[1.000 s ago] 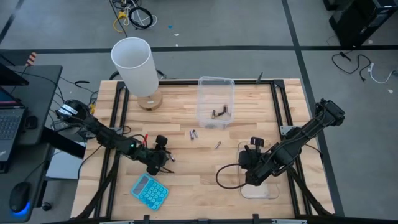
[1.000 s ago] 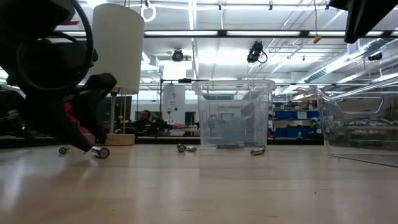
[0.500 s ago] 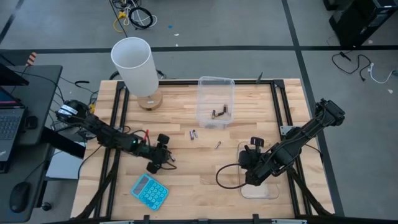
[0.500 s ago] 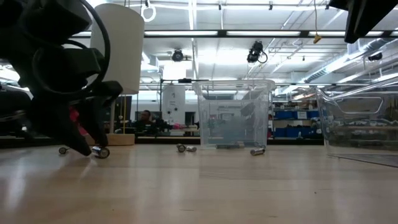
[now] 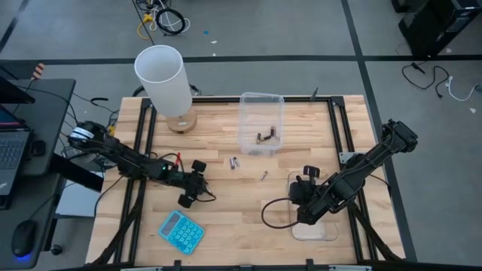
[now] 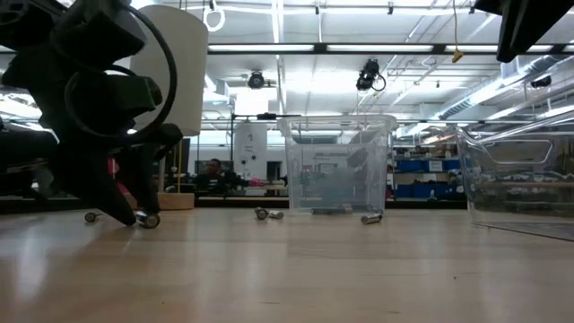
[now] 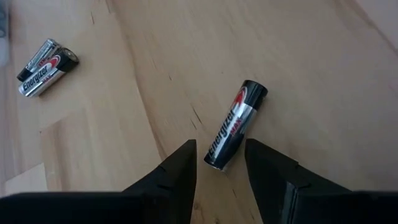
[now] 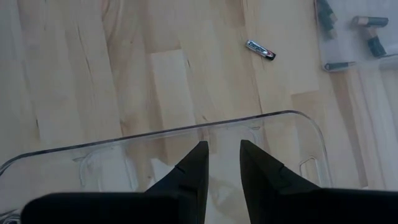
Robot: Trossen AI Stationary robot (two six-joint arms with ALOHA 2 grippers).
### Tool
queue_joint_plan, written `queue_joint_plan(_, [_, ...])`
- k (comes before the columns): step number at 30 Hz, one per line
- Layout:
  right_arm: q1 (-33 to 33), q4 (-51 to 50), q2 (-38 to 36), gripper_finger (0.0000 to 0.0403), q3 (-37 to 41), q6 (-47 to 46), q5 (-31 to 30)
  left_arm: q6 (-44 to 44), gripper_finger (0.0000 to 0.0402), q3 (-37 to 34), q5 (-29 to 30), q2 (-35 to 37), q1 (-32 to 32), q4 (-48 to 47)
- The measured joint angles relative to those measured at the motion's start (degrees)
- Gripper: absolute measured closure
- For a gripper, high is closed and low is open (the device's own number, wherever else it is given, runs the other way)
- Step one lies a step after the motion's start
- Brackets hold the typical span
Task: Sort batteries
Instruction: Put the silver battery into the bottom transparent bin
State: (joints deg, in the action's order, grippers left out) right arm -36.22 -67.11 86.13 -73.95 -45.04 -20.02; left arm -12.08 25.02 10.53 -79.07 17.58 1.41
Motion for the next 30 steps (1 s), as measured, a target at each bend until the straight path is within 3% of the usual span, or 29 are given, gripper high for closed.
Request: queue_joint_plan(30, [0.02,0.0,0.0,0.0325,0.0,0.17,-0.1,0.09,0.0296,-0.02,-0.81,-0.02,0.0,-0.06])
